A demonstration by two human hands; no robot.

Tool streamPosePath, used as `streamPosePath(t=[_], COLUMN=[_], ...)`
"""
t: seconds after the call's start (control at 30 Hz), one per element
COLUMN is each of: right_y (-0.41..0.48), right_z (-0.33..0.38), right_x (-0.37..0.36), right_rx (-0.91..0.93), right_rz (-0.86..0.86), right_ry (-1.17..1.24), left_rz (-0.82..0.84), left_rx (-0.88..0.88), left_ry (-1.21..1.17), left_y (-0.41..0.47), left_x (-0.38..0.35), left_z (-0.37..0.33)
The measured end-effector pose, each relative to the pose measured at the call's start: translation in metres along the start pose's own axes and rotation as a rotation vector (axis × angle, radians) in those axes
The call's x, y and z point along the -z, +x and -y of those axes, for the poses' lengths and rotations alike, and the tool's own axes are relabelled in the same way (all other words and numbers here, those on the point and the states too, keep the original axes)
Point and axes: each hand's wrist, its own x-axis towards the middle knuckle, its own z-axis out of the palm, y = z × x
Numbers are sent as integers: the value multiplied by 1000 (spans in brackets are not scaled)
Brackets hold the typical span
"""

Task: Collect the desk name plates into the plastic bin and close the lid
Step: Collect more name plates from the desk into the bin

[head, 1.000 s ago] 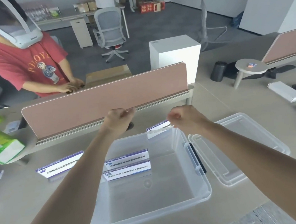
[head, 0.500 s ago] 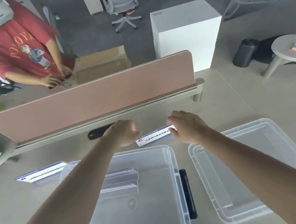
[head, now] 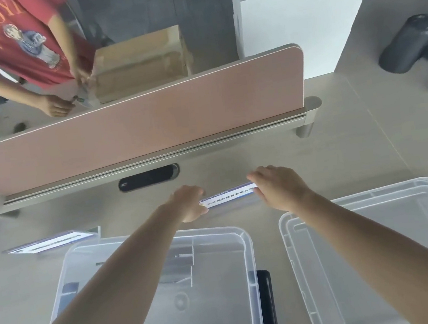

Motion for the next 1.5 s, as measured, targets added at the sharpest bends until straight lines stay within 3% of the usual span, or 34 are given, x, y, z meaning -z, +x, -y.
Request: streamPosePath(t=[0.33, 0.77, 1.07, 1.2, 1.37, 1.5], right_y=[-1, -21, -56, -77, -96, -102], right_z=[0, 31, 102, 141, 193, 234], right_x=[0, 77, 137, 152, 176, 188], right_rx=[7, -23, -9, -78, -254, -213], right_rz=[88, -183, -311, -390, -500, -531], right_ry=[-69, -102, -132, 19, 467, 481], left_rz=[-65, -334, -572, -643, -679, -687], left_rx=[-40, -70, -116, -152, -197, -215], left_ry=[35, 94, 77, 84, 54, -16], left_y=[-12, -91, -167, -203, -254, -285], left_x=[6, 56, 67, 60, 44, 30], left_z=[-1, 9, 46, 66, 94, 125])
